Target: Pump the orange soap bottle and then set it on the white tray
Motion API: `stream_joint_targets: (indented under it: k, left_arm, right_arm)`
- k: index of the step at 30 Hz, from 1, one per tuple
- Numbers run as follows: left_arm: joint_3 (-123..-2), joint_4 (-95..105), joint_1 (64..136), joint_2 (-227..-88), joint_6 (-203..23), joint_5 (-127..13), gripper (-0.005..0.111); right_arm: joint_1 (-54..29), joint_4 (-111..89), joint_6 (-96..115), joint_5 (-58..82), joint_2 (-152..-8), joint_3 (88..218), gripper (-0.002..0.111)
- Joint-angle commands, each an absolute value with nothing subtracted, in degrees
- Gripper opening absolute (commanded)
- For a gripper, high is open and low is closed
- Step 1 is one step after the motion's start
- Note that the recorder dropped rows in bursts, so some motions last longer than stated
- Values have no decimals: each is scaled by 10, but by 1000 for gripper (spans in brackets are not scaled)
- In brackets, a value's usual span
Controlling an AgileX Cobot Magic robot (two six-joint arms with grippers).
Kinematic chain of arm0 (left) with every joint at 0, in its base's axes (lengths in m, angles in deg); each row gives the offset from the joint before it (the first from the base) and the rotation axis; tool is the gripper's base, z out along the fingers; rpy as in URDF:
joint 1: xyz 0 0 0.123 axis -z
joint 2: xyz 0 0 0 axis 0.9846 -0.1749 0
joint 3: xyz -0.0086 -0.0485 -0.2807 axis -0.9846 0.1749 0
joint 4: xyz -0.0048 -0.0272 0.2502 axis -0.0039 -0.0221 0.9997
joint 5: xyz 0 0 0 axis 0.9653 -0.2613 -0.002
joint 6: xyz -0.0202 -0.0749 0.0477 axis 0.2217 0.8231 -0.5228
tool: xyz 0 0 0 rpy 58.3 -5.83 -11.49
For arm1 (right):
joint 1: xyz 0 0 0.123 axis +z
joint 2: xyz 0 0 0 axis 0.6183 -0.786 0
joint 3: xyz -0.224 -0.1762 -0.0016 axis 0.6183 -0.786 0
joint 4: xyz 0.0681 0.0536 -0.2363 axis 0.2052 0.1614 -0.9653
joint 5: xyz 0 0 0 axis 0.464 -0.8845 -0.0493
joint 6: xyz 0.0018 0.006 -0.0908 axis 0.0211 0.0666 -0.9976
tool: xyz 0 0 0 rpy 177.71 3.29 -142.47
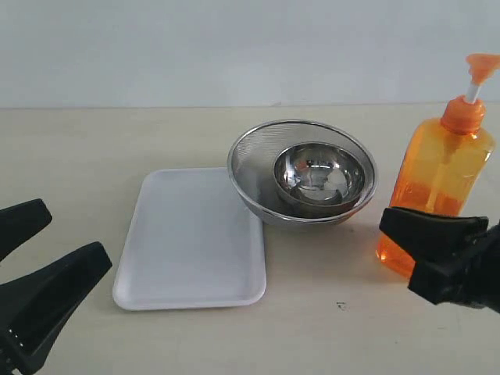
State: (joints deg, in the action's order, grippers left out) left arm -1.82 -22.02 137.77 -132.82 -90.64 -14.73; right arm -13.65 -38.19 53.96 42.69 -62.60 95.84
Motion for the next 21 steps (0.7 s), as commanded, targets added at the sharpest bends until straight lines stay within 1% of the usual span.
stream_joint_targets:
  k: [1, 5, 8, 15, 18, 21]
  left_arm:
    - [-16, -226, 1378, -1327, -901, -150, 88]
    - [-16, -226, 1378, -1327, -901, -150, 88]
    - [-16, -226, 1378, -1327, -901, -150, 88]
    - [-16, -226, 1378, -1327, -901, -150, 88]
    - [-16, -226, 1378, -1327, -901, -150, 88]
    - [-16, -226, 1378, -1327, -901, -150, 88]
  right_arm:
    - [-136, -314, 451, 290, -625, 1002, 0]
    - [-131, -213, 348, 287, -607, 1011, 0]
    - [-102, -140, 242, 277, -576, 1011, 0]
    - [37, 36, 54, 200, -478, 1011, 0]
    - [60, 70, 82, 180, -460, 1015, 0]
    - [70, 75, 82, 109, -460, 1044, 0]
